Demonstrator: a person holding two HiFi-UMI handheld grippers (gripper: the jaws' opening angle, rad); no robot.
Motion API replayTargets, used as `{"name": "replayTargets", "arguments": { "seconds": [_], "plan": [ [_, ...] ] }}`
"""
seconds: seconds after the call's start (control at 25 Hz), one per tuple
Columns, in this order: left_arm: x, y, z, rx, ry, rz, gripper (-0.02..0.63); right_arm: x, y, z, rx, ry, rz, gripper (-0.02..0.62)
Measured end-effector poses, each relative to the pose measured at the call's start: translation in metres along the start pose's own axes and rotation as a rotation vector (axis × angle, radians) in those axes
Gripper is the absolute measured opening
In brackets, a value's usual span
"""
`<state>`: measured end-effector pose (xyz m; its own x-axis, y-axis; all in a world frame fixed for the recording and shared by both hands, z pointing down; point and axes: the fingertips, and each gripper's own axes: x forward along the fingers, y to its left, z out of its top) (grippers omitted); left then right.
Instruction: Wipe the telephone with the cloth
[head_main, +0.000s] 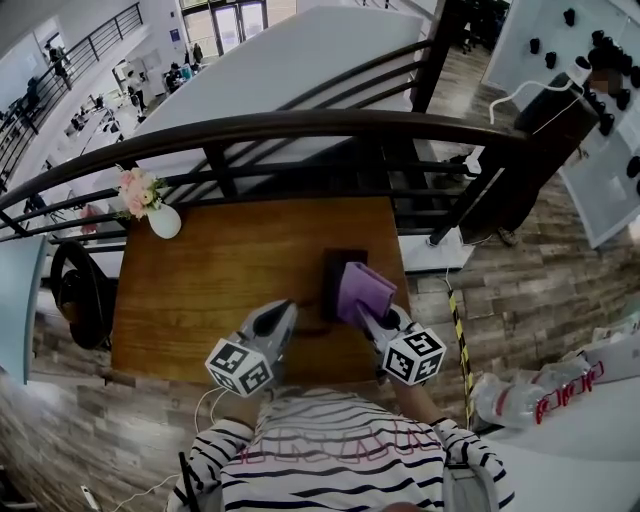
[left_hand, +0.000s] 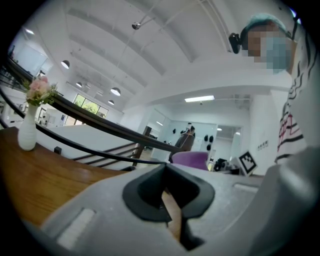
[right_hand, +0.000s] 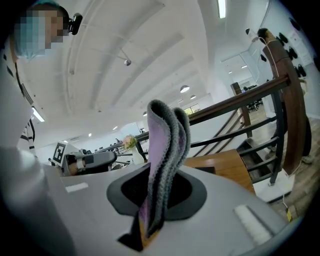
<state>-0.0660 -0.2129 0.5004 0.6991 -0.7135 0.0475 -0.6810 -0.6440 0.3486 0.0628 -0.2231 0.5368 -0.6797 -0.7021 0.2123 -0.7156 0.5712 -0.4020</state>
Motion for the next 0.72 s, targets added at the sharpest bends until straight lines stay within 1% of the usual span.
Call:
{"name": "replayTargets", "arguments": {
  "seconds": [0.2, 0.72],
  "plan": [
    [0.001, -0.004, -0.001, -0.005, 0.004, -0.003, -0.002, -0.012, -0.003, 0.002, 0.004, -0.012, -0.030, 0.052],
    [0.001, -0.015, -0.006, -0.013, -0.012, 0.016, -0.003, -0.028, -0.001, 0.000, -0.005, -0.014, -0.025, 0.052]
  ]
}}
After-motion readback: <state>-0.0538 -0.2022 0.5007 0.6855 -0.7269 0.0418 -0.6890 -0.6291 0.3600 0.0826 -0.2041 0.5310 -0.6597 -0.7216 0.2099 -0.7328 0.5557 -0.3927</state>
